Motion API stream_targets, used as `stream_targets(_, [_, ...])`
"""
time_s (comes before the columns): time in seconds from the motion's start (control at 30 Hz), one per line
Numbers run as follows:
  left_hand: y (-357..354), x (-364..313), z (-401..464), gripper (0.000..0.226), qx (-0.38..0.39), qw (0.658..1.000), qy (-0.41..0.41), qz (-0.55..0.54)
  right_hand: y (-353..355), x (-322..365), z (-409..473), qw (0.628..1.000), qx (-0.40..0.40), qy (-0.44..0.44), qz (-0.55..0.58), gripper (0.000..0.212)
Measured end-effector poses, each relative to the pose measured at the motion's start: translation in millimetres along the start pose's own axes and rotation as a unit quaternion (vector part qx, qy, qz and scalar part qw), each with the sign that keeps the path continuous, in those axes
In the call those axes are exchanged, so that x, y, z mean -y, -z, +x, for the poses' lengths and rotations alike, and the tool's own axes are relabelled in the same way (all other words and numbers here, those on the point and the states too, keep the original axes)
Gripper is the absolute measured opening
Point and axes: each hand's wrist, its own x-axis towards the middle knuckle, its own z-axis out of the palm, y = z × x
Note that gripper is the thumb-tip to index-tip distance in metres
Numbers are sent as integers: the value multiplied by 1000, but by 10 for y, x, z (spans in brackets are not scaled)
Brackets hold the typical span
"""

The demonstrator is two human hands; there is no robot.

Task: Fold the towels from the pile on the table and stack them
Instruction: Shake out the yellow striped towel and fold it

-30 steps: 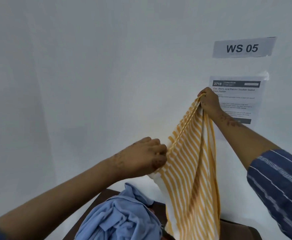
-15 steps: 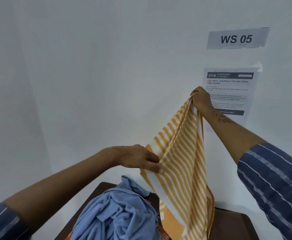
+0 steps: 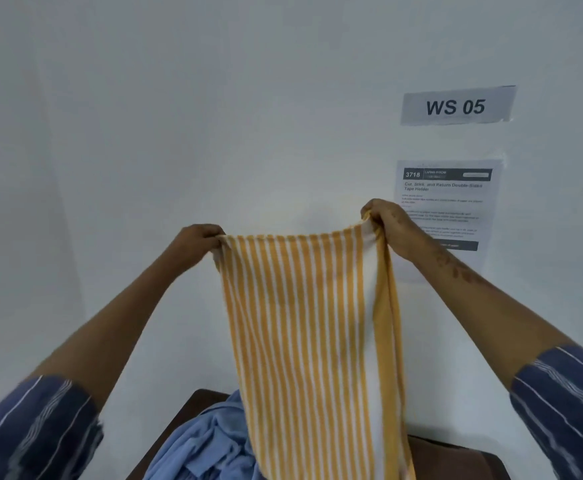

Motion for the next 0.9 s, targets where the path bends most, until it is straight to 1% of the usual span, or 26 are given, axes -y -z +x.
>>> stream_targets(0.03, [25, 16, 78, 18, -9, 999, -2, 51, 6, -8, -14, 1000, 21, -15, 18, 17])
stream_targets(0.07, [55, 30, 141, 22, -7, 991, -8, 130, 13, -20, -17, 998, 54, -17, 26, 16])
stream_targets(0.1, [88, 49, 200, 26, 7, 977, -17, 214, 14, -19, -22, 995, 96, -19, 12, 16])
stream_targets(0.13, [131, 68, 250, 29, 23, 959, -29, 282, 18, -1, -29, 990, 138, -23, -18, 13])
stream_targets(0.17, [176, 100, 296, 31, 40, 944, -39, 325, 33, 34, -51, 983, 173, -26, -57, 9])
stream_targets(0.2, [223, 142, 331, 31, 56, 933, -42, 352, 62, 80, -70, 976, 189, -20, -104, 7])
stream_targets(0.23, [267, 181, 353, 31, 62, 929, -40, 362, 97, 127, -77, 971, 181, -3, -158, 10])
stream_targets(0.27, [305, 215, 363, 31, 61, 930, -37, 362, 136, 172, -86, 966, 152, 20, -208, 14])
stream_targets(0.3, [322, 235, 365, 31, 58, 934, -34, 350, 174, 215, -94, 962, 117, 40, -245, 17])
stream_targets(0.33, [329, 246, 372, 31, 56, 940, -30, 335, 202, 258, -108, 958, 101, 50, -262, 19])
stream_targets(0.37, [325, 254, 376, 31, 54, 946, -27, 318, 225, 305, -126, 954, 123, 49, -270, 19])
stream_targets(0.4, [317, 261, 377, 30, 53, 951, -22, 303, 234, 377, -156, 945, 183, 30, -269, 20])
stream_targets(0.43, [304, 271, 379, 30, 52, 957, -17, 287, 233, 460, -191, 930, 254, -6, -267, 22])
stream_targets(0.47, [290, 276, 383, 30, 48, 962, -14, 268, 225, 537, -207, 911, 303, -41, -275, 28])
stream_targets(0.5, [268, 268, 390, 31, 41, 968, -17, 248, 225, 584, -189, 898, 311, -59, -304, 35])
stream_targets(0.53, [235, 237, 398, 31, 33, 972, -31, 229, 240, 615, -151, 894, 276, -62, -348, 41])
stream_targets(0.57, [201, 177, 403, 29, 26, 976, -53, 209, 262, 640, -112, 891, 225, -61, -391, 44])
stream_targets(0.6, [166, 105, 405, 25, 15, 979, -82, 186, 290, 656, -73, 885, 192, -65, -420, 40])
stream_targets(0.67, [116, -111, 396, 17, -19, 987, -126, 100, 387, 690, 8, 885, 172, -69, -427, 22])
stream_targets(0.7, [112, -231, 363, 19, -37, 991, -126, 13, 456, 693, 45, 892, 127, -61, -429, 16])
stream_targets(0.73, [120, -377, 319, 21, -51, 986, -125, -97, 546, 694, 82, 897, 52, -42, -437, 15])
stream_targets(0.77, [121, -511, 264, 19, -60, 968, -134, -203, 644, 654, 129, 898, -20, -21, -439, 15])
stream_targets(0.8, [140, -673, 217, 14, -68, 944, -159, -281, 748, 644, 193, 903, -71, -11, -425, 19])
stream_targets(0.83, [133, -810, 130, 11, -63, 926, -189, -321, 814, 590, 229, 911, -101, -17, -400, 21])
stream_targets(0.87, [133, -970, 50, 10, -52, 916, -218, -333, 877, 582, 261, 919, -123, -25, -374, 22])
stream_targets(0.9, [113, -1098, -22, 11, -37, 914, -245, -322, 934, 554, 284, 923, -143, -32, -356, 23])
